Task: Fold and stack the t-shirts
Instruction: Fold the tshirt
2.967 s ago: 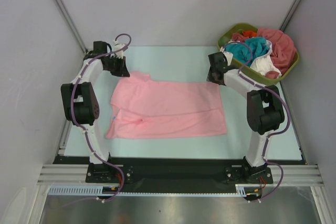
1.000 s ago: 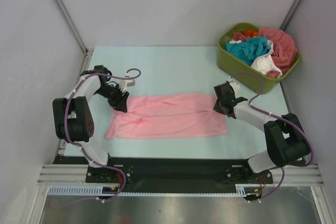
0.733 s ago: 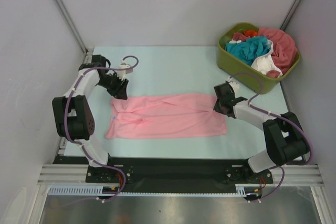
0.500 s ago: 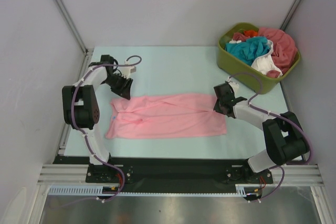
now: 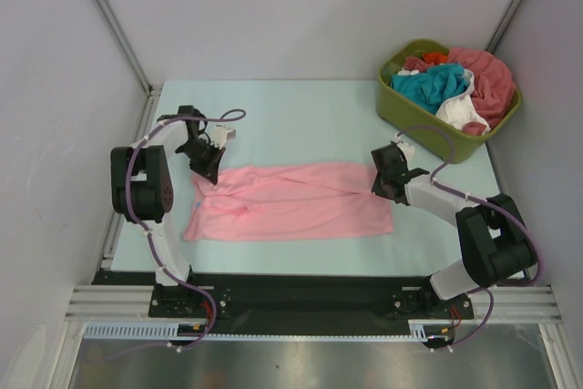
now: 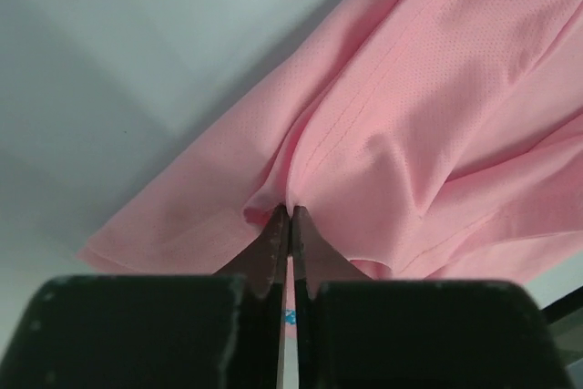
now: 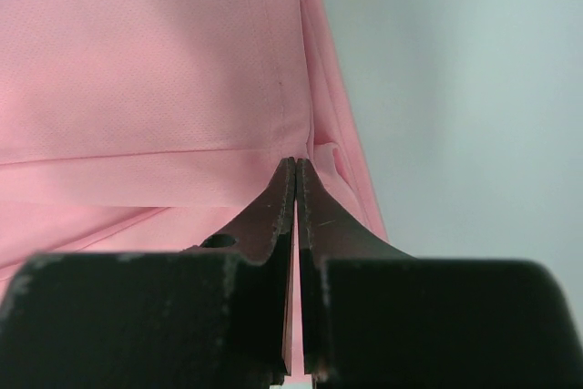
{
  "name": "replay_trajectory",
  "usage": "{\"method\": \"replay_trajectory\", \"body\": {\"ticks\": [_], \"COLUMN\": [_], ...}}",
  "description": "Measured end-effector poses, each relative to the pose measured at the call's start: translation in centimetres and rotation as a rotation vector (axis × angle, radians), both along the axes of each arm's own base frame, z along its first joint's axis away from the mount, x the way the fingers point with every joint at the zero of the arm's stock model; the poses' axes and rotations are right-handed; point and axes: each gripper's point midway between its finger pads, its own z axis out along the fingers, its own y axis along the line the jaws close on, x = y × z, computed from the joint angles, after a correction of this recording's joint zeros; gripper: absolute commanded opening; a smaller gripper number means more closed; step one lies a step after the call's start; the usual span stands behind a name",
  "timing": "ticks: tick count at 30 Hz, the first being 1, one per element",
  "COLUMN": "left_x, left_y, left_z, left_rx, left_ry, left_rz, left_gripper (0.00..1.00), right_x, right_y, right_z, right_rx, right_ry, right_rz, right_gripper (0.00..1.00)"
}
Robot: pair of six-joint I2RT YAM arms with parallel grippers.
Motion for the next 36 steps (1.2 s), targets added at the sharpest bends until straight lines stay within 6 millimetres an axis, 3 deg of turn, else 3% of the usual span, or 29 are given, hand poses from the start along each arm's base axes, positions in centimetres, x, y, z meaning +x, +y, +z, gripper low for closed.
{"method": "replay_trajectory", "body": {"ticks": [8,14,18,29,32,34,36], "left_x": [0.4,2.2,1.8,-0.6,-0.8,-1.0,-1.1], "left_y": [0.4,1.0,1.2,0.0,-0.3,-0.4,-0.4], "left_z": [0.2,3.3,4.6,4.1,3.9,3.8,3.6], "left_rx": [0.011,0.039,0.05,-0.025,-0.042,-0.047,-0.047], "left_ry": [-0.021,-0.148,-0.179,-0.125,-0.12,-0.114,-0.111], "left_rz": [-0.026,-0.114,-0.176,-0.248,-0.254,-0.255,-0.256], "left_gripper": [0.0,0.0,0.0,0.0,0.0,0.0,0.15], "right_x": [-0.1,0.2,-0.2,-1.9,-1.9,-2.0,-2.2], "right_y": [-1.4,-1.8,-1.4,-2.0,-2.2,-2.3,-2.5], "right_z": [0.5,1.8,1.5,-0.5,-0.7,-0.7,-0.8], "right_rx": [-0.024,-0.006,-0.001,-0.014,-0.012,-0.014,-0.018], "right_ry": [0.004,-0.027,-0.013,0.059,0.067,0.072,0.079], "right_rz": [-0.002,0.0,0.021,0.02,0.016,0.014,0.011], "right_gripper": [0.0,0.0,0.0,0.01,0.1,0.29,0.43]}}
